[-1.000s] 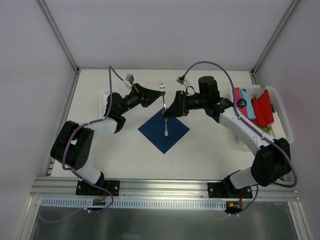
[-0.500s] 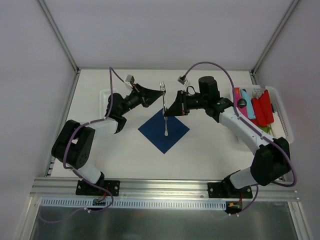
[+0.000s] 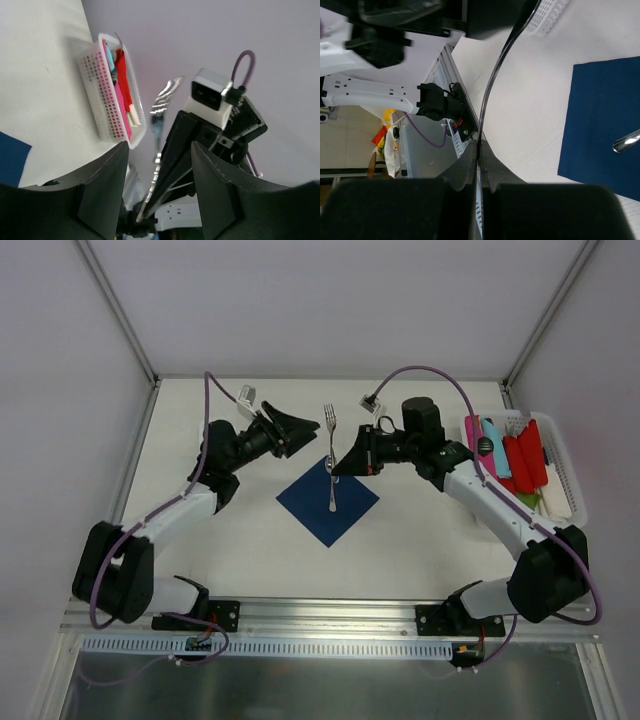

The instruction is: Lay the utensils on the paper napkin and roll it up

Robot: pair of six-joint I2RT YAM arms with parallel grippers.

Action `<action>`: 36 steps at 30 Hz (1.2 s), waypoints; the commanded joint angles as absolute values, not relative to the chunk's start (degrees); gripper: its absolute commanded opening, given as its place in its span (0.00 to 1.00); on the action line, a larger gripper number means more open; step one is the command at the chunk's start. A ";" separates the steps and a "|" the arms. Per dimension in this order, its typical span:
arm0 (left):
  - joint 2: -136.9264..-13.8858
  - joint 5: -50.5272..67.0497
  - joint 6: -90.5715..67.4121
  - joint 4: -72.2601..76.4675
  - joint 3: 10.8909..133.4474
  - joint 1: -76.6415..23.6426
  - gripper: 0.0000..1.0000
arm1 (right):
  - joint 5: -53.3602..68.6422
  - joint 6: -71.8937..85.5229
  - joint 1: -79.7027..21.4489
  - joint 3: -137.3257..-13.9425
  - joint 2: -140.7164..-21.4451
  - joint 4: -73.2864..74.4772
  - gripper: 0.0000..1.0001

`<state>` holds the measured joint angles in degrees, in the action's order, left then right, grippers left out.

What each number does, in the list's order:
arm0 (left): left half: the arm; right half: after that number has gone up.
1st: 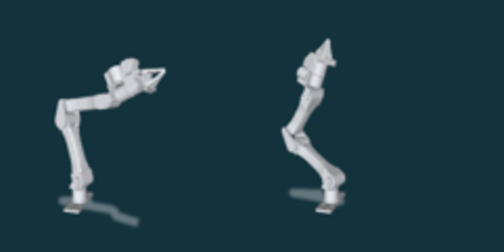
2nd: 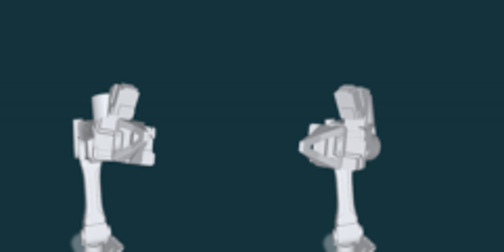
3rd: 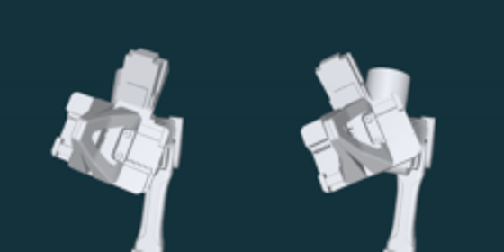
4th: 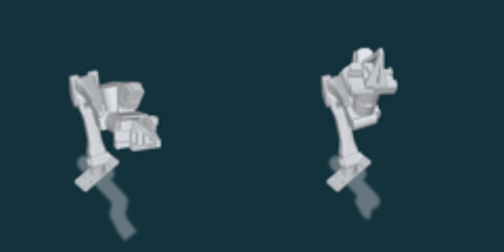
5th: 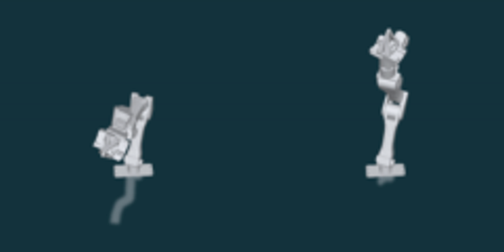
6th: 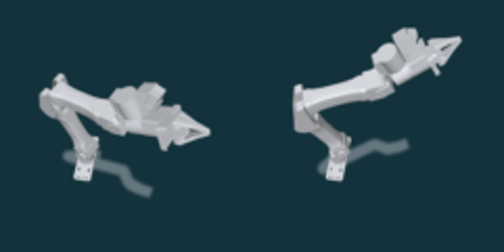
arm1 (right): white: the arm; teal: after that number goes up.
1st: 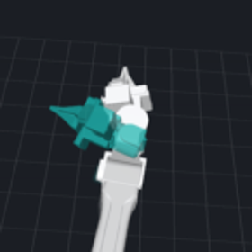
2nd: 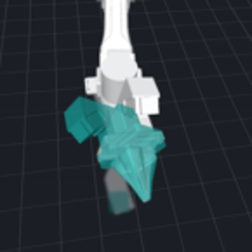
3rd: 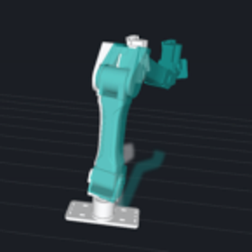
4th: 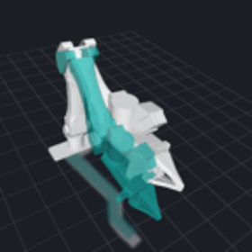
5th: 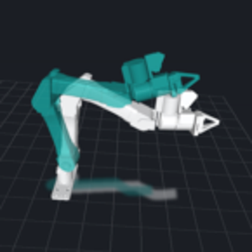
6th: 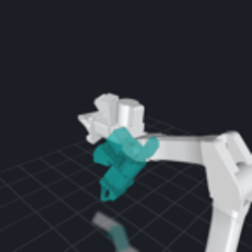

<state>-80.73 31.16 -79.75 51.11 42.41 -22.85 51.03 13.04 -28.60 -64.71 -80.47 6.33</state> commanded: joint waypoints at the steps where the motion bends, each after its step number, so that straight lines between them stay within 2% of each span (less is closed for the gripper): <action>1: -68.75 24.99 -57.10 23.57 50.17 -23.38 0.53 | 47.56 9.41 -28.74 -64.69 -76.73 7.02 0.00; 5: -65.48 22.33 -48.26 5.21 56.68 -24.61 0.49 | 46.23 8.26 -29.18 -64.69 -77.08 8.00 0.00; 11: -67.58 16.01 -43.60 -7.45 63.62 -29.96 0.42 | 45.35 6.68 -30.41 -65.65 -76.99 9.49 0.00; 12: -68.20 14.95 -43.16 -8.60 65.46 -30.67 0.40 | 45.44 6.68 -30.50 -65.65 -76.91 9.49 0.00; 13: -69.42 12.42 -42.81 -10.01 66.44 -31.98 0.32 | 45.35 6.59 -30.50 -65.65 -76.73 9.67 0.00; 16: -72.59 9.24 -41.84 -15.54 70.83 -33.66 0.31 | 45.27 6.42 -30.59 -65.57 -76.47 9.93 0.00; 21: -75.84 7.65 -40.17 -17.40 73.74 -37.00 0.32 | 45.35 5.98 -30.94 -65.65 -76.38 10.11 0.00; 36: -76.29 6.59 -38.58 -17.23 75.93 -38.41 0.31 | 45.97 6.15 -31.20 -65.48 -77.08 9.67 0.00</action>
<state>-76.55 7.68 -40.42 -16.93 73.14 -37.56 45.41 6.96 -30.87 -64.55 -78.74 10.92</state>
